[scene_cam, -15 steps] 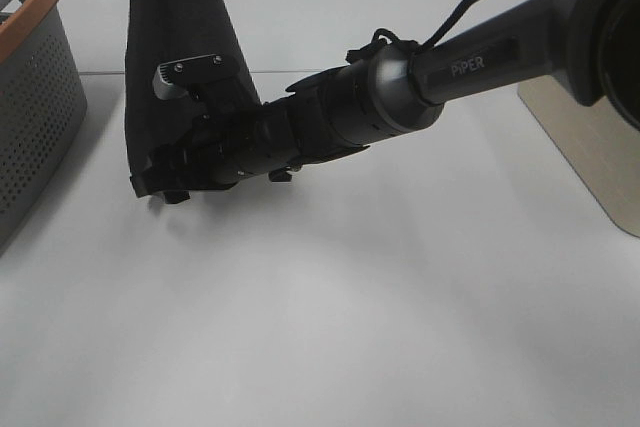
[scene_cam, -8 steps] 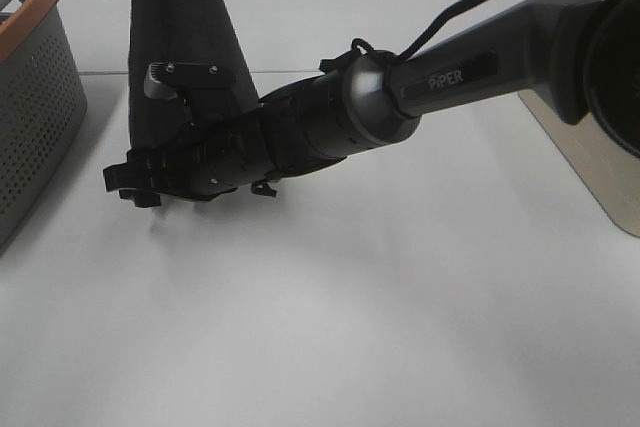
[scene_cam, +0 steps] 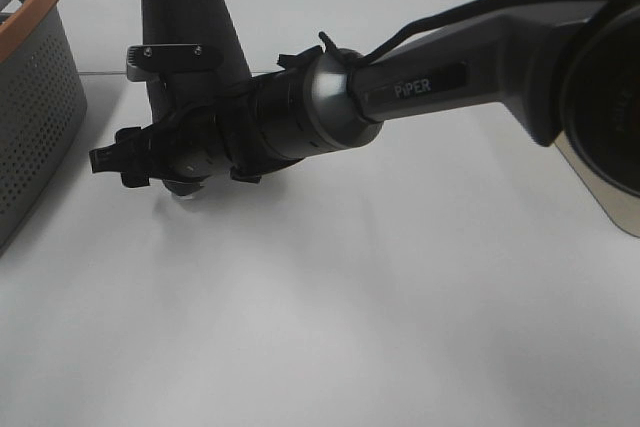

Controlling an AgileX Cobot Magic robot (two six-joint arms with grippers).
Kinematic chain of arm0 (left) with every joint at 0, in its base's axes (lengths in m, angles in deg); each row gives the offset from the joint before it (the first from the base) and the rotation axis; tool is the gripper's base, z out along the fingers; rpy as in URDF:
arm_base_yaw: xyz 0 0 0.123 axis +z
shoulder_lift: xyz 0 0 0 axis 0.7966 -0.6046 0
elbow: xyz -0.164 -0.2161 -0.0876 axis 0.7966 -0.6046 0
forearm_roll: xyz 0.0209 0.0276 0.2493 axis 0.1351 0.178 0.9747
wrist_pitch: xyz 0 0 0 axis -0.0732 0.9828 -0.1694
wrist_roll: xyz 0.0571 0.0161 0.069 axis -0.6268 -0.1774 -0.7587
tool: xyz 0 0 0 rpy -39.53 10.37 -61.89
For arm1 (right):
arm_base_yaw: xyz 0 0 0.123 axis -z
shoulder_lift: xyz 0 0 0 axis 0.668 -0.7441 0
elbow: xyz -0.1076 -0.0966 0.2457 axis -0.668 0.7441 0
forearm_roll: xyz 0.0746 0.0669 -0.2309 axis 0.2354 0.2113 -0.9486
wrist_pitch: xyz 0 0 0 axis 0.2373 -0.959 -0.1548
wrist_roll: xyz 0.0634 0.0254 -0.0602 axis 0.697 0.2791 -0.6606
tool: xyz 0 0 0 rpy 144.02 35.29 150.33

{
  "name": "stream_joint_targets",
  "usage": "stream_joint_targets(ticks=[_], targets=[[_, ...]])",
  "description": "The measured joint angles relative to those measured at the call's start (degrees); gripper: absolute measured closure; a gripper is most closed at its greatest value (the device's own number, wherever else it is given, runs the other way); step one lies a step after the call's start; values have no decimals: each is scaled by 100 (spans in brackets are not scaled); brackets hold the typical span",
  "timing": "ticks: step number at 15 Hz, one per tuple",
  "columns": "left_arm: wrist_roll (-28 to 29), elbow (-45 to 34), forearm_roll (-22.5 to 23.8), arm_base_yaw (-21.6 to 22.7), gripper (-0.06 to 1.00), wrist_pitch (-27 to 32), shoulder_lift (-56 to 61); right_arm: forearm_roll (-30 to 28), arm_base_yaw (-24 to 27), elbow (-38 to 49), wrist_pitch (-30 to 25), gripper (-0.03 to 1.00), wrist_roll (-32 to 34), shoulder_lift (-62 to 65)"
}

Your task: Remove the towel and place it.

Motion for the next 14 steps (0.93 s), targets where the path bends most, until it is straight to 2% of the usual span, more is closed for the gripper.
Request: stream_joint_targets(ticks=[2,4,5,6,7,11,14], targets=[[0,0,-6,0,94,0,0,-109,0,-11,11,36,0,-143],[0,0,-6,0,94,6,0,-120,0,-11,115,53,0,-183],[0,0,-11,0,94,6,0,-126,0,-11,166,65,0,-183],[17,0,-11,0,94,6,0,-126,0,-11,178,88,0,-183],[74,0,-11,0,94,6,0,-115,0,-11,178,95,0,-166],[155,246,-6,6,94,69,0,-115,0,138,178,95,-246,292],[470,837,46,6,94,138,0,-115,0,917,178,95,-728,1197]])
